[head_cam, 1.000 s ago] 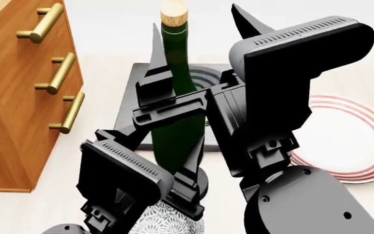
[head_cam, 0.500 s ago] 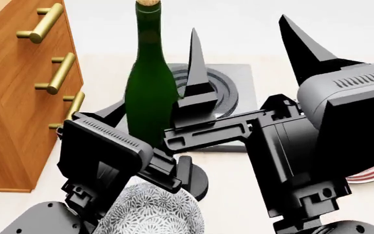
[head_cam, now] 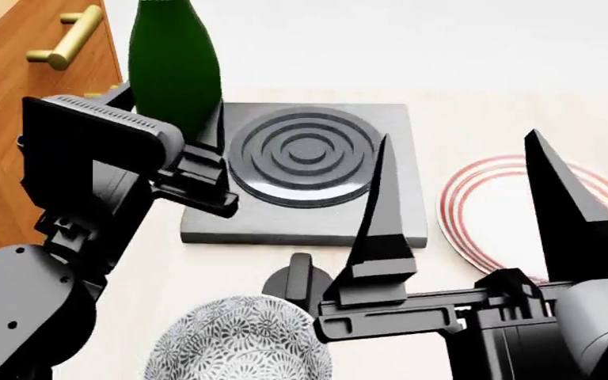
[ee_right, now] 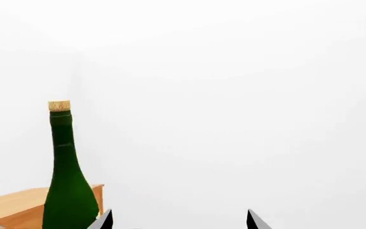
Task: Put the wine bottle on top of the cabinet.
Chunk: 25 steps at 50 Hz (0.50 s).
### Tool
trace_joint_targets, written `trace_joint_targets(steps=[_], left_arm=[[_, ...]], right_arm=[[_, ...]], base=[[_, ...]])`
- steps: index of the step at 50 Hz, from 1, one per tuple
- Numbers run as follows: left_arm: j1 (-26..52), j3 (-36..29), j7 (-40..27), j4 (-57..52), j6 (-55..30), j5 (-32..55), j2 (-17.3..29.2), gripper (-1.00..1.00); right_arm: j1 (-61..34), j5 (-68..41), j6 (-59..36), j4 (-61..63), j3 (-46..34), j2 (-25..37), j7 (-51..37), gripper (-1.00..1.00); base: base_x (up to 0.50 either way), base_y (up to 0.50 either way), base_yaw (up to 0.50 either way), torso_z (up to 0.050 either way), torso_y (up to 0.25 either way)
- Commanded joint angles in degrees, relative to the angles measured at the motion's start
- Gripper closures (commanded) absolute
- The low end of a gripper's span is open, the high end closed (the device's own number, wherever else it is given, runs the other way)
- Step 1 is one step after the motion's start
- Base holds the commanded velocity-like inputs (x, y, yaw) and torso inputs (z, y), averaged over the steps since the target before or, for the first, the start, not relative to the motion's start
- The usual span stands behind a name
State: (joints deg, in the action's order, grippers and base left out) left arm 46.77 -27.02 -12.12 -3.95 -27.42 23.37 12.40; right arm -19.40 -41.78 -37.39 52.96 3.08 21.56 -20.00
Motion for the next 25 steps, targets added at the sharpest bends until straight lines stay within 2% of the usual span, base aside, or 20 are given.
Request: trace_joint_targets(steps=[1, 25], left_arm=[[9.9, 5.9, -2.5, 0.8, -6.0, 3.9, 2.0, 1.00], [32.6, 8.9, -2.8, 12.7, -17.5, 2.7, 6.9, 1.00]], right_arm=[[8.3, 3.8, 5.5, 0.3, 0.9, -0.9, 0.8, -1.00], [12.2, 5.1, 7.8, -0.2, 0.6, -0.6, 0.2, -1.00]], base=[[0.00, 0.00, 0.00, 0.000, 0.000], [0.00, 0.00, 0.00, 0.000, 0.001]])
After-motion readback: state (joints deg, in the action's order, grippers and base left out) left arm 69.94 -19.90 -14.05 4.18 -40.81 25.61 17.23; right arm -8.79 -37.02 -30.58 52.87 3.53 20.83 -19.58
